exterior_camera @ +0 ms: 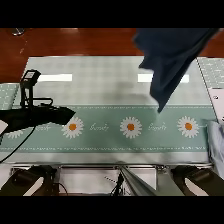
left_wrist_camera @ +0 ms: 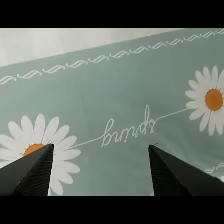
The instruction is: Fold the shirts.
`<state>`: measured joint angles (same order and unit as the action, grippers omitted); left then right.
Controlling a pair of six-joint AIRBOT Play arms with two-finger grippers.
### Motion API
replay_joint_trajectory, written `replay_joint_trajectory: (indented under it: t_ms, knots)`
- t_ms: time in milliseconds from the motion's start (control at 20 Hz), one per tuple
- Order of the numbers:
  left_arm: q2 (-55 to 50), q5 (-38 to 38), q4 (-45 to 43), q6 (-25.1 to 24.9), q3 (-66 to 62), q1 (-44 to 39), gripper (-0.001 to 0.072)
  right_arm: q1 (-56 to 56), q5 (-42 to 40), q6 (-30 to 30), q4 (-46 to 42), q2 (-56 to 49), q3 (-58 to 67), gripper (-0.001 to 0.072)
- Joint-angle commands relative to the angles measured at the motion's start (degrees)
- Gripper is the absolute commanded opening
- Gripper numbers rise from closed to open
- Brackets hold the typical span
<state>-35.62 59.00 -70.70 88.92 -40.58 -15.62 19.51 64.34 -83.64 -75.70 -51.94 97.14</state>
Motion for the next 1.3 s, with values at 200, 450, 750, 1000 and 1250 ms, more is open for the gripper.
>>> replay_joint_trajectory:
  t_ms: [200, 450, 750, 1000, 1250]
  knots:
    - [1.29, -4.87, 0.04, 1.86, 0.59, 0.00, 0.0701, 17.40, -3.39, -7.08, 4.35, -8.81, -23.32, 0.0027]
    - [0.52, -3.82, 0.24, 4.07, 0.66, 0.00, 0.0701, 23.98, -19.04, -7.89, 14.38, -27.04, -30.05, 0.0028]
    - [0.52, 2.62, 0.24, 5.49, 0.66, -0.11, 0.0701, 14.60, -11.89, -3.26, 22.14, -29.29, -28.26, 0.0626]
    - [-0.63, 10.73, 2.95, 5.38, 5.07, -0.11, 0.0701, -10.82, 5.07, -5.57, 5.55, -13.86, -30.21, 0.0619]
    - [-5.66, 4.52, 11.21, 4.61, 19.69, -0.11, 0.0700, -29.90, 3.15, -6.36, 6.34, 1.57, -53.22, 0.0619]
